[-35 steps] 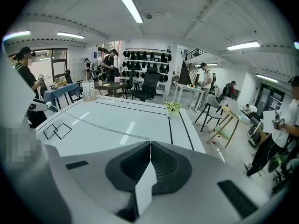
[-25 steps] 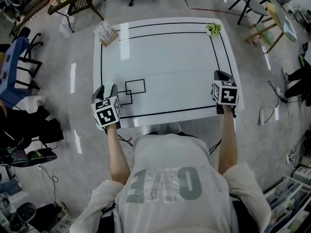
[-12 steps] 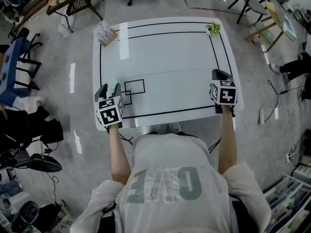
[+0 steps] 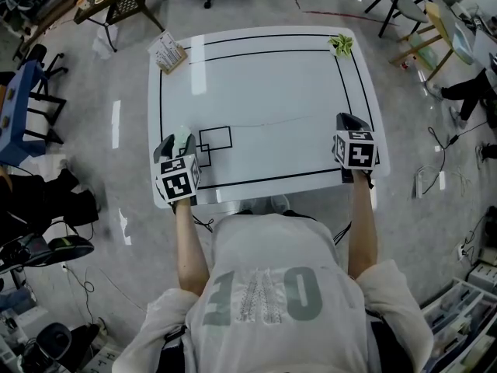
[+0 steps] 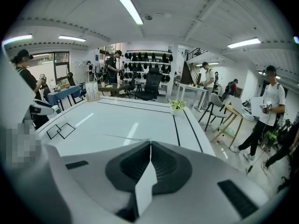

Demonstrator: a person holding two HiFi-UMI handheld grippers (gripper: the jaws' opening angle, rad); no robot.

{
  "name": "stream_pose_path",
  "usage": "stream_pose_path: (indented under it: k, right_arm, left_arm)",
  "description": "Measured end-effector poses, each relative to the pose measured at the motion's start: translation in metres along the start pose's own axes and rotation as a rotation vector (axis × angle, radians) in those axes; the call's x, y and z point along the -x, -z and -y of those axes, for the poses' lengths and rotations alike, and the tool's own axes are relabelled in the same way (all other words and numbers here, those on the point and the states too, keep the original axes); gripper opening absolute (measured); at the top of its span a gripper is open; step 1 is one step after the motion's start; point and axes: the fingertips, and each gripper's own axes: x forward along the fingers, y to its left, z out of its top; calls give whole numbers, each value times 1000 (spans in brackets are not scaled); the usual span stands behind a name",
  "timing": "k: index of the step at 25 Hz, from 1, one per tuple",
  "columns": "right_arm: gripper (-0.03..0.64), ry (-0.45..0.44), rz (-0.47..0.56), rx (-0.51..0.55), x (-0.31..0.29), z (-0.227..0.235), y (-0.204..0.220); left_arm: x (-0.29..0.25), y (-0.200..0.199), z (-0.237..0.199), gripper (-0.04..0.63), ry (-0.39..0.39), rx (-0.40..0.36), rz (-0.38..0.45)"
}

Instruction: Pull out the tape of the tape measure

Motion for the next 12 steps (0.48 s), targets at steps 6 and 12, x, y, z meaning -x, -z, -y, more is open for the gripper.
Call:
stream_pose_path:
  k: [6, 12]
  right_arm:
    - [31, -5, -54, -5, -16, 0, 21]
    - [31, -55, -81, -5, -34, -6, 45]
  left_arm:
    - [-13, 14, -1, 224, 9, 6, -49]
    - [-28, 33, -3, 224, 14, 24, -101]
